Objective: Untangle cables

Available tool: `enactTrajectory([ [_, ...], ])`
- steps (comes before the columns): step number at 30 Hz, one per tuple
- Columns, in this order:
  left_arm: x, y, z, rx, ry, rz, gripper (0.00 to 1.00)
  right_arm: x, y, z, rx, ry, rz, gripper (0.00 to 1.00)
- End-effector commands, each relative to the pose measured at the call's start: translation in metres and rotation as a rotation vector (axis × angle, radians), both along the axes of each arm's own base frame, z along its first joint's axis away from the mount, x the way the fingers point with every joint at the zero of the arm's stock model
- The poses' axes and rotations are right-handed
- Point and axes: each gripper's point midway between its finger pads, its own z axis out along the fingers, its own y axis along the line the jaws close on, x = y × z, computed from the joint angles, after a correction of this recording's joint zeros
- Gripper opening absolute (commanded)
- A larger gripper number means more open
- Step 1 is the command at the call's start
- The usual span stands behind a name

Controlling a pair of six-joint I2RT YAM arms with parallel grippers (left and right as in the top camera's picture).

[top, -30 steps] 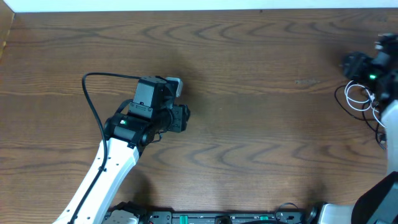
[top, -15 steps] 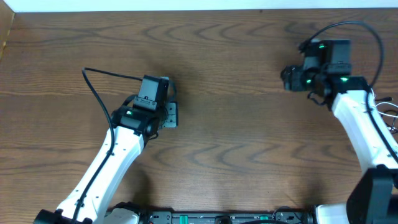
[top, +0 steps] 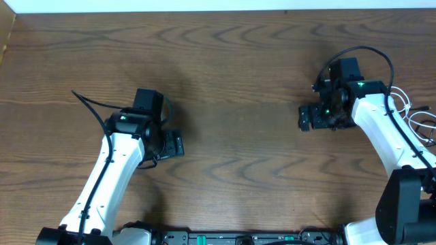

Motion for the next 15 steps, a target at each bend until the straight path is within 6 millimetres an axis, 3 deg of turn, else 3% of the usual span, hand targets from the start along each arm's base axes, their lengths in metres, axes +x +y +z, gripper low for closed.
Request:
enactTrajectory([
  [1,-0.006,-0.004,0.004,-0.015,-0.013,-0.046,0.90,-0.001,-0.001,0.016,-0.002,-0.041,-0.017,0.99],
  [9,-0.014,-0.008,0.027,-0.044,-0.271,-0.096,0.94,-0.007,-0.002,0.057,0.018,-0.274,-0.017,0.99],
  [15,-0.026,-0.004,0.063,-0.072,-0.564,-0.102,0.96,-0.034,-0.008,0.077,0.018,-0.484,-0.004,0.99],
])
